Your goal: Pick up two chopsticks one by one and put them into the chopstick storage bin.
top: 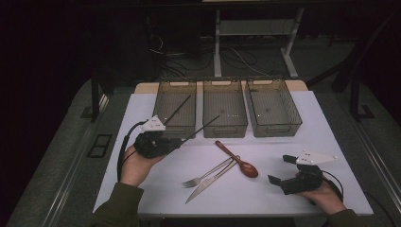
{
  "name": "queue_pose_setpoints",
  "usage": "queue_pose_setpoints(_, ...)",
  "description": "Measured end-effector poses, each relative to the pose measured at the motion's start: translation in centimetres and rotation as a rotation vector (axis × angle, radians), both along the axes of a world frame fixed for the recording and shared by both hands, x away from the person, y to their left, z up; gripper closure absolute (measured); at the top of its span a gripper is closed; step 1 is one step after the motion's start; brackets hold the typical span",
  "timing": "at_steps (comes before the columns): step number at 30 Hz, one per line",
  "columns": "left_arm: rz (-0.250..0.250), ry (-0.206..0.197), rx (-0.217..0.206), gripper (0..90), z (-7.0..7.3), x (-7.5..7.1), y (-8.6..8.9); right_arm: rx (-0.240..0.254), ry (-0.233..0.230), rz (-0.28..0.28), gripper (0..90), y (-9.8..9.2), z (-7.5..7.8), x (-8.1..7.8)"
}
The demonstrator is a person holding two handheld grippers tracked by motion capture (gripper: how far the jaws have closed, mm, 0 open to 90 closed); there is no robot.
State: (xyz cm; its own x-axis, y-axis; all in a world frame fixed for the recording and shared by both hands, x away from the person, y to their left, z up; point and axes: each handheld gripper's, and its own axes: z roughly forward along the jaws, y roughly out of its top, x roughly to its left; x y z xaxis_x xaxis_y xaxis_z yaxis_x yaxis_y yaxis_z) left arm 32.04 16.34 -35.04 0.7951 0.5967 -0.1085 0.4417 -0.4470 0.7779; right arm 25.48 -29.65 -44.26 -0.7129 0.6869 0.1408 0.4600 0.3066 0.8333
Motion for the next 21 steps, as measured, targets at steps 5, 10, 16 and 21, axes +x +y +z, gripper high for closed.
queue_pose_setpoints(5, 0.014, -0.021, -0.007, 85.0, 1.1, 1.6, 0.0, 0.001, 0.000, 0.001, 0.1, -0.1, 0.0, -0.1)
queue_pose_setpoints(10, 0.031, -0.037, 0.002, 85.0, 1.9, 3.3, 0.1, 0.004, 0.003, -0.007, 0.1, -0.3, -0.1, -0.1)
queue_pose_setpoints(16, 0.064, -0.056, 0.000, 85.0, 2.5, 5.1, 0.1, 0.014, 0.000, -0.019, 0.1, -0.5, 0.0, -0.2)
queue_pose_setpoints(21, 0.088, -0.059, 0.014, 85.0, 2.7, 6.6, 0.1, 0.020, -0.005, -0.022, 0.1, -0.6, 0.1, -0.2)
